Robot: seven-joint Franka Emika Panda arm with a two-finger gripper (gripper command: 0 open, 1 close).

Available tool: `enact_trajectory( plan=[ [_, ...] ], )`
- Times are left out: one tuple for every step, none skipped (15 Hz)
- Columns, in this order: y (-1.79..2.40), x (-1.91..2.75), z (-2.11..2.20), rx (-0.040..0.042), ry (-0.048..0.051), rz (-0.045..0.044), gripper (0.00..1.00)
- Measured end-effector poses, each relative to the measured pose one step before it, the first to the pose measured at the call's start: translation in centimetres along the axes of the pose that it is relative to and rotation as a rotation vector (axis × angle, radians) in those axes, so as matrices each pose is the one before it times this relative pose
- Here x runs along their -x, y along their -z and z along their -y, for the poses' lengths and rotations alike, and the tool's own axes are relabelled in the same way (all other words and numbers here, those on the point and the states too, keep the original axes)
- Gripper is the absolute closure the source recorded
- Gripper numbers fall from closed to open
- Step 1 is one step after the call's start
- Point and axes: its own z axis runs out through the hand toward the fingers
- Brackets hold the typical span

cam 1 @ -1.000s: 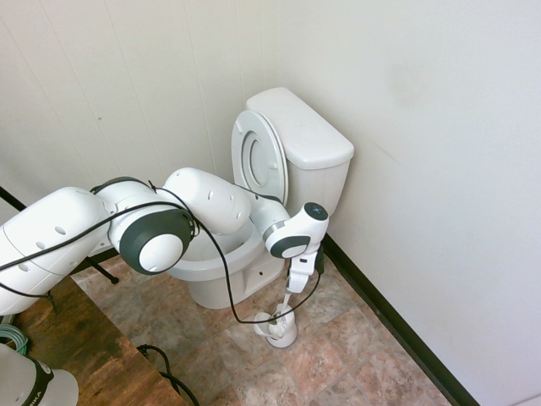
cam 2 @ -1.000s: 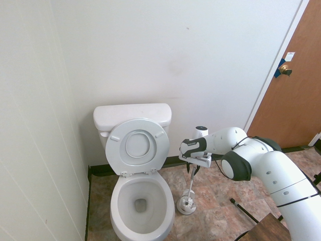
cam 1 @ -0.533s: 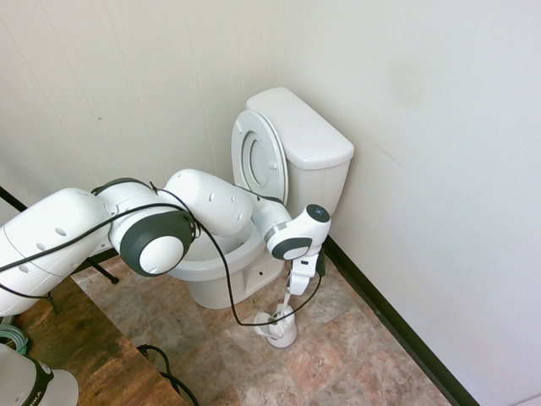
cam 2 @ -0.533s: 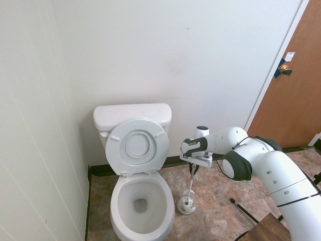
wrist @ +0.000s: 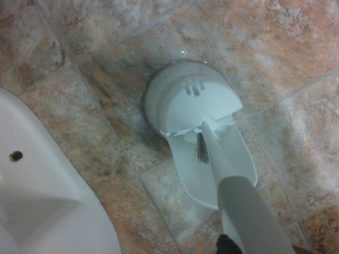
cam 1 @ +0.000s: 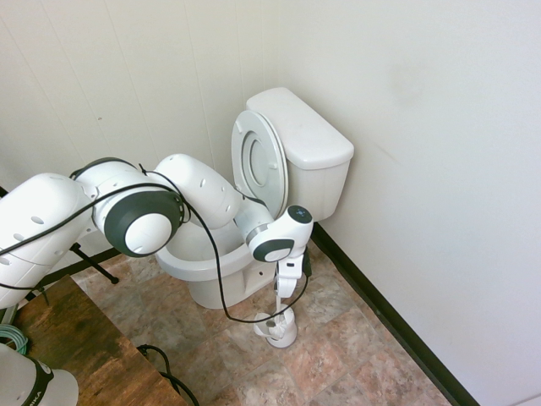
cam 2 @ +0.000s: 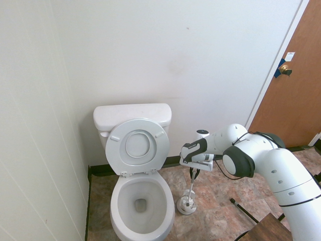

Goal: Clean the toilet

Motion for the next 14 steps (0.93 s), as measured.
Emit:
enact_trajectory(
  plan=[
    [0.348,0.215,-0.705,-0.00843,0.00688,-0.00613,1.00],
    [0.652,0.036,-0.657,-0.00884,0.00552,-0.00392,1.00],
    [0.953,-0.097,-0.660,-0.00891,0.00579,-0.00272,1.00],
    [1.480,-0.253,-0.636,-0.01032,0.00239,-0.00321,1.00],
    [1.736,-0.334,-0.568,-0.01167,0.00182,-0.00337,1.00],
    [1.901,-0.315,-0.651,-0.01070,0.00403,-0.00205,1.00],
    [1.846,-0.298,-0.795,-0.00907,0.00416,-0.00108,1.00],
    [1.981,-0.354,-0.948,-0.00859,0.00643,-0.00458,1.00],
    [1.961,-0.374,-0.984,-0.01004,0.00444,-0.00512,1.00],
    [1.890,-0.304,-1.050,-0.01122,0.00093,-0.00357,1.00],
    [1.948,-0.124,-1.054,-0.01176,0.00381,-0.00582,1.00],
    [2.052,0.089,-0.762,-0.01610,0.00956,-0.00712,1.00],
    [2.129,0.283,-0.509,-0.01874,0.01160,-0.00378,1.00],
    [2.158,0.388,-0.227,-0.01869,0.00979,0.00028,1.00]
  ],
)
